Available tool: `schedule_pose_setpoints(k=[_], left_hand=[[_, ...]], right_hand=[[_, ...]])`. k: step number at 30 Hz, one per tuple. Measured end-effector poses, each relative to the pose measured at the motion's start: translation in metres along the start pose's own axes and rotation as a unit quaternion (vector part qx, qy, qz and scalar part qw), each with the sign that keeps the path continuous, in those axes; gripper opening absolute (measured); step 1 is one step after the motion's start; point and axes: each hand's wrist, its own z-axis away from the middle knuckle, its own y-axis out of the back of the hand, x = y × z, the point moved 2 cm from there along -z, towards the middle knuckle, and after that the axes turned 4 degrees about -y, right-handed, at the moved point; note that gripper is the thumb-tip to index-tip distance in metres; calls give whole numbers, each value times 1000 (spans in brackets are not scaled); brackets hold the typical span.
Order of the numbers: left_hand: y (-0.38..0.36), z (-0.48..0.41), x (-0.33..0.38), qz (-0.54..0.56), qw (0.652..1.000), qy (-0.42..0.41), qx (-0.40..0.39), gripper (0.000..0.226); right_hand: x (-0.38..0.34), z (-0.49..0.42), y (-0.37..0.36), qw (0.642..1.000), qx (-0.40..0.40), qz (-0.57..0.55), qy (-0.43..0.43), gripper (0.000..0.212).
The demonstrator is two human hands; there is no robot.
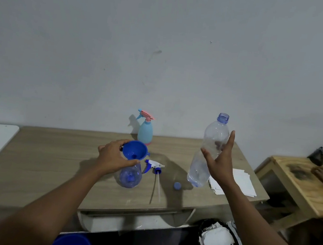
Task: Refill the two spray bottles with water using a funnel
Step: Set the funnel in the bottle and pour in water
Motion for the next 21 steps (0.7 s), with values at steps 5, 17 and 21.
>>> schedule_pose_setpoints(k=[5, 17, 21], left_hand=[[1, -1, 1, -2, 1000, 6, -5, 77], [2, -1, 0, 8, 1000, 17, -7, 74], [2, -2, -4, 3, 1000, 13, -12, 78]], right_hand=[[8, -4, -13, 997, 15, -60, -35, 98], [25, -1, -26, 997, 8, -44, -63, 102], [28, 2, -26, 996, 7, -25, -80, 110]])
